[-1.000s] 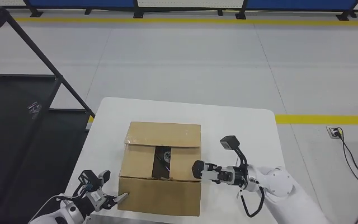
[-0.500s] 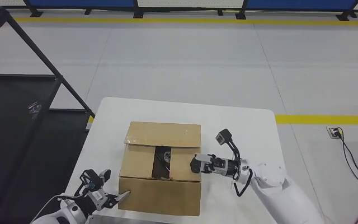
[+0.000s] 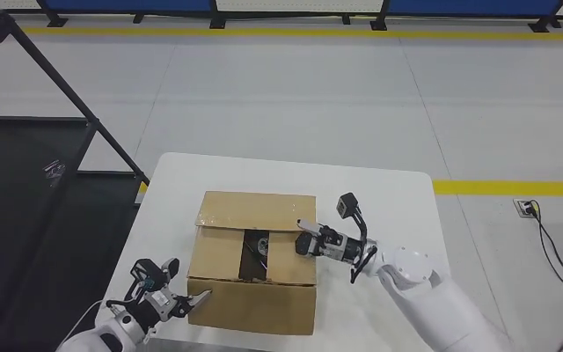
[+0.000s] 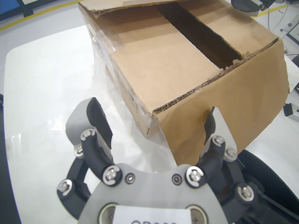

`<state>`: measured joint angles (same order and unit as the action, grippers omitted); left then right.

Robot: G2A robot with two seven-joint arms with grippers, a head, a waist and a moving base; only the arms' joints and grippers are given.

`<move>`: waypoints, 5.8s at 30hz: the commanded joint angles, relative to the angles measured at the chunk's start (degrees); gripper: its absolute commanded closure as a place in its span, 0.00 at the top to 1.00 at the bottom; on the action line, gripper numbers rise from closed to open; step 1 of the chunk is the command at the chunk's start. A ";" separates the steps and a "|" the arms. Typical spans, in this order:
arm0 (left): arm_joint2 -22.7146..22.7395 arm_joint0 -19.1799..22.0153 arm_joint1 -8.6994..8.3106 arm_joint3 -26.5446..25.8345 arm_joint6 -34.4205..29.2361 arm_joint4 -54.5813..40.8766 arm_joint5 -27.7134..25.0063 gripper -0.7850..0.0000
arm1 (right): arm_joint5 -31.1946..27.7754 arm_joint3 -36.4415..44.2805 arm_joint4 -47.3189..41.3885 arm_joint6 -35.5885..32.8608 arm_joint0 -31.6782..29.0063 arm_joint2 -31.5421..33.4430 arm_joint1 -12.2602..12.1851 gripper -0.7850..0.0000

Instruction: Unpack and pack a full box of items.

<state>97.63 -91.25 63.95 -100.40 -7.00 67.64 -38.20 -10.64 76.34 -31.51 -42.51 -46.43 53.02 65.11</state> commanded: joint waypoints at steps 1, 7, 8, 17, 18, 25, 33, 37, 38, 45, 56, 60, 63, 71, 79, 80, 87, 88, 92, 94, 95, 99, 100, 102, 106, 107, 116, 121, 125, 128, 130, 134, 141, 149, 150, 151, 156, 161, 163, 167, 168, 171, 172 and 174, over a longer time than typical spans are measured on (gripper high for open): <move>-0.44 0.51 0.00 0.35 -0.13 -0.33 0.52 1.00 | -0.47 -0.31 -0.53 1.46 0.40 0.19 0.33 1.00; -0.87 1.39 -0.10 0.83 -0.28 -1.64 1.07 1.00 | -1.23 -0.24 0.06 7.62 2.12 0.23 1.47 1.00; -0.89 1.48 -0.12 0.81 -0.37 -1.88 1.10 1.00 | -1.24 -0.21 0.20 8.64 2.56 0.16 1.70 1.00; -1.25 1.48 -0.36 0.10 -0.22 -2.28 0.88 1.00 | 0.53 -3.19 6.88 23.83 8.61 -2.28 4.50 1.00; -1.33 1.43 -0.39 0.10 -0.24 -2.18 0.82 1.00 | 0.64 -4.11 7.29 24.97 9.39 -2.65 4.87 1.00; -1.84 1.09 -0.57 -0.07 0.20 -1.45 0.57 1.00 | -0.84 -12.44 10.77 32.57 14.73 -5.96 7.91 1.00; -2.16 0.45 -0.76 -0.62 0.89 -0.83 0.67 1.00 | -1.97 -21.63 15.84 39.97 18.82 -10.48 11.81 1.00; -2.17 0.15 -0.87 -0.68 1.22 -0.59 0.64 1.00 | -1.31 -26.38 16.31 40.57 20.76 -12.09 13.78 1.00; -2.19 0.05 -0.89 -0.65 1.27 -0.58 0.63 1.00 | -1.18 -27.40 16.58 40.72 21.13 -12.49 14.25 1.00; -2.59 -0.34 -1.07 -0.70 1.42 0.05 0.35 1.00 | -1.34 -33.05 17.68 41.02 23.13 -13.68 16.90 1.00; -2.99 -0.82 -1.31 -1.28 2.17 0.70 0.40 1.00 | -1.26 -38.04 17.85 36.77 24.41 -12.34 18.87 1.00; -3.41 -0.80 -1.38 -1.51 2.24 1.10 0.51 1.00 | -1.05 -38.72 18.54 35.68 24.37 -11.38 19.01 1.00; -3.53 -0.72 -1.43 -1.61 2.53 1.31 0.72 1.00 | -1.84 -38.48 18.91 35.77 23.98 -10.30 18.94 1.00; -2.39 0.04 -1.33 -0.13 1.29 -4.53 4.77 1.00 | -9.31 -32.20 20.92 34.55 19.77 -5.49 17.08 1.00; -4.90 2.68 -1.32 0.21 -6.42 -7.40 6.24 1.00 | -13.07 -18.47 24.11 28.72 11.35 1.90 13.53 1.00; -5.23 2.95 -1.33 0.31 -6.90 -7.41 6.14 1.00 | -13.14 -16.68 24.17 27.76 10.12 3.02 13.09 1.00; -5.92 3.79 -1.55 0.44 -7.99 -8.27 3.79 1.00 | -11.15 -6.38 23.85 18.81 3.48 8.77 10.82 1.00; -5.93 3.79 -1.60 0.40 -8.11 -8.21 3.46 1.00 | -10.68 -5.53 23.71 17.15 2.99 9.29 10.59 1.00; -6.17 3.85 -1.74 0.11 -8.21 -7.61 2.84 1.00 | -8.80 -3.45 21.60 8.38 1.92 10.20 9.96 1.00; -6.33 3.77 -1.79 -0.19 -7.94 -7.15 2.66 1.00 | -6.35 -3.39 20.88 6.03 2.00 10.71 9.75 1.00; -6.29 3.67 -1.82 -0.36 -7.63 -6.84 2.58 1.00 | -6.35 -3.39 20.88 6.03 2.00 10.71 9.75 1.00; -4.66 2.29 -1.97 -0.92 -4.93 -6.62 3.07 1.00 | -6.35 -3.39 20.88 6.03 2.00 10.71 9.75 1.00; -3.89 1.77 -2.02 -0.95 -4.16 -7.06 3.01 1.00 | -6.35 -3.39 20.88 6.03 2.00 10.71 9.75 1.00; -2.14 0.71 -2.13 -0.88 -2.66 -8.48 2.91 1.00 | -6.35 -3.39 20.88 6.03 2.00 10.71 9.75 1.00; 1.28 -1.38 -2.34 -1.13 -0.40 -11.33 2.25 1.00 | -6.92 -0.82 23.48 4.89 0.82 8.51 9.92 1.00; 2.21 -1.87 -2.38 -1.26 0.22 -11.96 2.16 1.00 | -6.79 -0.39 24.56 4.75 1.01 7.61 10.06 1.00; 9.02 -6.20 -2.61 -2.77 4.07 -16.36 1.80 1.00 | 1.38 -6.72 30.27 8.13 8.67 -3.68 13.66 1.00; 9.47 -7.92 -2.55 -3.54 4.84 -16.65 1.29 1.00 | 1.29 -13.56 28.27 7.32 13.11 -8.08 16.12 1.00; 8.63 -8.31 -2.48 -4.23 5.10 -15.49 1.34 1.00 | 1.00 -18.02 27.15 7.41 15.73 -11.15 18.12 1.00; 8.05 -8.45 -2.44 -4.94 5.25 -14.40 1.48 1.00 | 0.52 -21.70 25.99 7.57 17.53 -13.10 19.75 1.00; 7.75 -8.60 -2.43 -5.50 5.34 -13.61 1.29 1.00 | 0.48 -24.21 25.64 8.25 18.66 -14.19 20.82 1.00; 7.02 -8.85 -2.40 -6.38 5.37 -12.05 1.54 1.00 | -1.08 -28.74 22.74 7.95 20.19 -15.41 22.90 1.00; 4.77 -8.62 -2.30 -7.87 4.81 -8.92 2.83 1.00 | -7.85 -33.05 15.78 4.82 21.72 -14.39 25.07 1.00; 1.56 -7.49 -1.99 -9.64 4.06 -5.24 7.75 1.00 | -13.59 -32.57 12.70 2.57 22.12 -13.21 26.31 1.00; 1.07 -7.16 -1.93 -9.76 3.80 -5.03 8.67 1.00 | -14.20 -32.29 12.62 2.35 22.11 -13.12 26.43 1.00; 0.43 -6.65 -1.87 -9.93 3.37 -4.88 9.54 1.00 | -14.96 -31.85 12.75 2.11 22.09 -13.09 26.58 1.00; -1.55 -4.56 -1.56 -10.16 1.40 -5.12 14.13 1.00 | -16.69 -30.54 13.48 2.36 21.89 -13.14 27.18 1.00; -2.56 -2.84 -1.23 -10.39 0.43 -8.00 17.61 1.00 | -18.53 -29.87 13.83 1.27 21.88 -13.42 27.90 1.00; -2.55 -2.45 -1.17 -10.46 0.14 -8.93 18.34 1.00 | -19.68 -29.90 14.75 1.27 22.05 -13.64 28.17 1.00; -1.76 -2.18 -1.07 -10.40 0.40 -10.48 19.57 1.00 | -21.89 -30.17 16.30 1.41 22.10 -13.96 28.67 1.00; -1.33 -2.15 -1.06 -10.22 0.49 -11.06 19.82 1.00 | -22.28 -30.38 16.67 1.33 22.15 -13.96 28.75 1.00; 0.21 -1.91 -1.06 -9.52 0.34 -13.08 20.29 1.00 | -23.15 -31.27 17.78 1.24 22.44 -13.54 28.80 1.00; 0.78 -1.78 -1.07 -9.29 0.22 -13.69 20.48 1.00 | -23.14 -31.94 18.64 1.83 22.71 -13.16 28.70 1.00; 1.93 -1.63 -1.10 -8.81 0.03 -14.83 20.51 1.00 | -20.71 -33.93 23.76 4.65 23.81 -12.88 28.32 1.00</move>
<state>99.08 -92.92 62.87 -109.41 -6.90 53.24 -17.65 -32.74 43.25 -10.40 -39.20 -23.07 40.09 93.58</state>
